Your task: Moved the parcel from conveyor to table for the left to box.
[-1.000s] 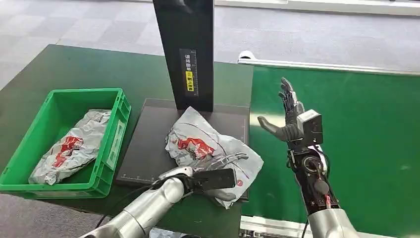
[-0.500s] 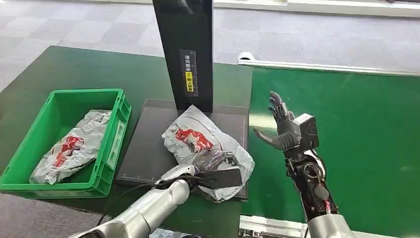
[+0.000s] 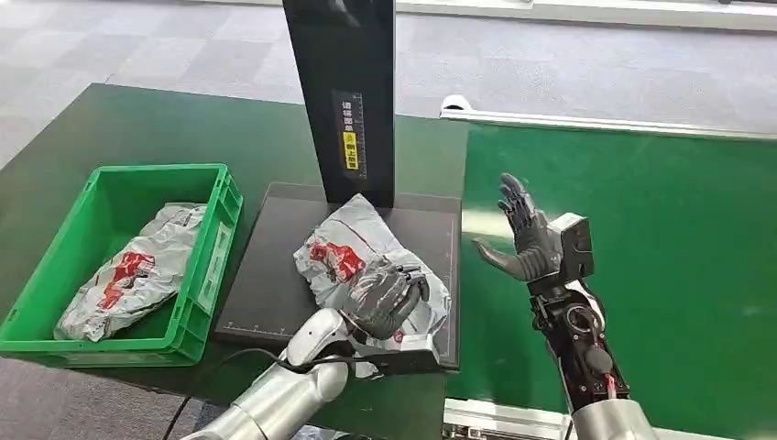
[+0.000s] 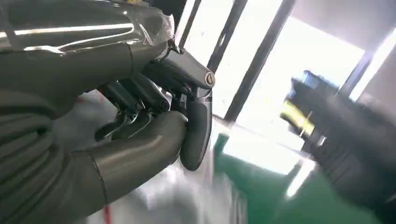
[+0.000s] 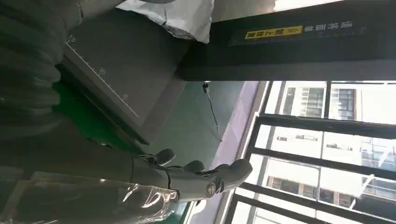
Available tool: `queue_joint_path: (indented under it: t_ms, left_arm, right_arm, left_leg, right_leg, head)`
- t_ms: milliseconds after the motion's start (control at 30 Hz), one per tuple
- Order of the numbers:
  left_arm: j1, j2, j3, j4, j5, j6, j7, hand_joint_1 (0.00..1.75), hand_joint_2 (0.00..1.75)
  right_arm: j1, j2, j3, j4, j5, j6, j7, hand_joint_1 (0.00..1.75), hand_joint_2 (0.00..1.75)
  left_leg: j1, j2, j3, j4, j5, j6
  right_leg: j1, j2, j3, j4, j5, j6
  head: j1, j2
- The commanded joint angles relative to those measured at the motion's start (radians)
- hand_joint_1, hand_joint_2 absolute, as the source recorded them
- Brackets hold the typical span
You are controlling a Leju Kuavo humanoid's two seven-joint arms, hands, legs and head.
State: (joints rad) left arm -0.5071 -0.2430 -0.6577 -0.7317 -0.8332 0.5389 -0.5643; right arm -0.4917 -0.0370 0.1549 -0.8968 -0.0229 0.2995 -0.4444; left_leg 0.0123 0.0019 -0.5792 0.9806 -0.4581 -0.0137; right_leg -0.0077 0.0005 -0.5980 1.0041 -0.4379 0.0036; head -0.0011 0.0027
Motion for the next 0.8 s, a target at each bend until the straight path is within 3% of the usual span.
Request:
queue_joint_path:
  t_ms: [33,133,167,300,800]
  left_arm:
    - [0.111,0.007,0.131,-0.419,-0.187,0.159,-0.134,1.75,0.0]
    - [0.126,0.004,0.147,-0.501,-0.221,0.159,-0.134,1.75,0.0]
    - [0.146,0.003,0.15,-0.631,-0.256,0.159,-0.134,1.75,0.0]
    - [0.163,-0.021,0.216,-0.802,-0.347,0.159,-0.134,1.75,0.0]
    - [0.157,-0.018,0.22,-0.807,-0.366,0.159,-0.134,1.75,0.0]
  right_arm:
    - [-0.085,-0.019,0.056,0.098,-0.034,-0.01,-0.03,0.0,1.75]
    - [-0.086,-0.022,0.062,0.102,-0.043,-0.014,-0.032,0.0,1.75]
    - [-0.08,-0.028,0.068,0.102,-0.048,-0.02,-0.036,0.0,1.75]
    - [-0.054,-0.058,0.07,0.087,-0.061,-0.037,-0.044,0.0,1.75]
    - [-0.05,-0.064,0.07,0.085,-0.065,-0.037,-0.045,0.0,1.75]
  left_leg:
    - [-0.001,0.003,0.0,0.0,-0.001,0.001]
    - [0.0,0.001,-0.001,0.001,-0.001,0.001]
    - [0.0,0.001,-0.001,0.001,-0.001,0.001]
    - [0.0,0.001,-0.001,0.001,-0.001,0.0]
    - [0.0,0.0,0.001,-0.001,-0.001,0.001]
  right_leg:
    - [-0.001,0.003,-0.001,0.0,0.0,0.0]
    - [0.0,0.001,-0.001,0.001,-0.001,0.0]
    - [0.0,0.001,-0.001,0.0,0.0,0.0]
    - [0.0,0.001,-0.001,0.0,0.0,0.0]
    - [0.0,0.001,0.001,-0.001,0.0,0.0]
  head:
    - [0.0,0.0]
    - [0.001,0.0]
    - [0.0,0.0]
    - [0.0,0.0]
    - [0.0,0.0]
